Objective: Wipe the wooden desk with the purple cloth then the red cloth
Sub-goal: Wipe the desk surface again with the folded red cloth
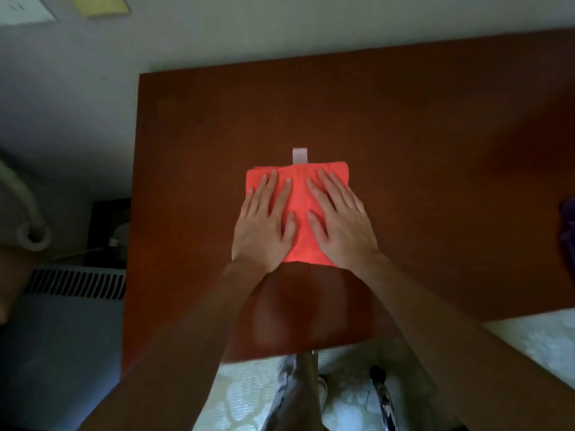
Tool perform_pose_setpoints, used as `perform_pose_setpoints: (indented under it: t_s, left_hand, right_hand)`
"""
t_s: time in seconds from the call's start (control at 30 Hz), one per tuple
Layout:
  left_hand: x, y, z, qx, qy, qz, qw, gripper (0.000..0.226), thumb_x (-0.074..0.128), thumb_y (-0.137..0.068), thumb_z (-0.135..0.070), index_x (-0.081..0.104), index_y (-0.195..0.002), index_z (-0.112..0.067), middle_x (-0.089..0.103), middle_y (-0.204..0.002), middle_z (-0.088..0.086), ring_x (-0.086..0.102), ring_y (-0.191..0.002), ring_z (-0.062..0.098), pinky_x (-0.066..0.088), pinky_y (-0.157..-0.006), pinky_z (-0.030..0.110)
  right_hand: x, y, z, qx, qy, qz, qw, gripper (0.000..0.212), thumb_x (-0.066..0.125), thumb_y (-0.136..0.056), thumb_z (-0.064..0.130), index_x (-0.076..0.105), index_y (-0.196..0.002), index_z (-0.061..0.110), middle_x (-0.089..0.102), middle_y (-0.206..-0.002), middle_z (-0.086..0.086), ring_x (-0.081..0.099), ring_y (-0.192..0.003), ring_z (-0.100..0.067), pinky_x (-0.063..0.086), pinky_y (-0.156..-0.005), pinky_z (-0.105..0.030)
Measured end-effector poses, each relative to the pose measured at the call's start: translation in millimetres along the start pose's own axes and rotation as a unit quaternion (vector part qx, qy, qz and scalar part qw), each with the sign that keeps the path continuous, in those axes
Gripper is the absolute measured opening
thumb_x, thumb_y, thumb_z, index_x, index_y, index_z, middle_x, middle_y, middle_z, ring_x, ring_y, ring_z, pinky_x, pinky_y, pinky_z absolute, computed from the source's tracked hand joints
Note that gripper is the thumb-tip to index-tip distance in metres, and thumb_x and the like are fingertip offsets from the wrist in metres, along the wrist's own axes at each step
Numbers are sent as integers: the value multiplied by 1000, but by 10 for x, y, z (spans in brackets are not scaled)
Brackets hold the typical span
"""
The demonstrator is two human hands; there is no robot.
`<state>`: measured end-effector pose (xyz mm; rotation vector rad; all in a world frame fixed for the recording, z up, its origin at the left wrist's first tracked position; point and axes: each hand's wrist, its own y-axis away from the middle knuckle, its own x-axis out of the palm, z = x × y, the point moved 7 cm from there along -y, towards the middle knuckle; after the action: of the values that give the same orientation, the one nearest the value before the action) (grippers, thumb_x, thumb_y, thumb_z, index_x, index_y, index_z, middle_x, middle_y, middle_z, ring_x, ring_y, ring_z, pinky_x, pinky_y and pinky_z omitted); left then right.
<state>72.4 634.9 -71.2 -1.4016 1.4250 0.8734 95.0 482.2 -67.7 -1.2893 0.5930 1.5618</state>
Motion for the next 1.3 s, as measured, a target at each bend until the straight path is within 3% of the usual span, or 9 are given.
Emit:
perform_pose_setpoints:
  t_s: [0.2,0.37,0.6,0.87,1.3]
  left_hand:
    - [33,-1402,361,4,-15,-7,1000,65,27,-99,-44,30,-159,-18,23,-167,11,18,-156,25,17,-126,45]
    - [81,-2453,639,-1,-29,-28,999,68,26,-96,-44,33,-157,-16,27,-165,14,23,-154,29,19,-125,46]
    - [124,-2898,698,7,-41,-11,999,72,17,-95,-46,28,-159,-15,21,-167,14,18,-155,28,13,-127,44]
    - [205,-2203,309,16,-47,18,999,68,15,-99,-42,22,-160,-14,18,-168,15,14,-156,29,13,-127,47]
    - [439,214,-1356,13,-21,28,999,60,23,-106,-36,19,-161,-12,13,-169,14,5,-158,25,19,-125,51]
  right_hand:
    - [165,-1364,-485,8,7,-4,1000,62,33,-103,48,39,-158,19,33,-167,-6,27,-156,-21,25,-125,-42]
    - [281,-2413,-842,-18,26,-23,999,62,34,-102,47,46,-154,16,41,-163,-9,36,-152,-24,32,-122,-43]
    - [339,-2797,-1041,-11,27,-14,999,65,30,-101,48,45,-155,15,40,-163,-11,35,-153,-25,28,-124,-44]
    - [207,-1984,-959,-8,20,20,1000,65,29,-103,46,41,-157,12,34,-166,-11,28,-156,-26,23,-125,-44]
    - [-493,879,-947,12,10,52,999,59,35,-109,39,25,-163,19,17,-173,-3,8,-161,-16,21,-128,-43]
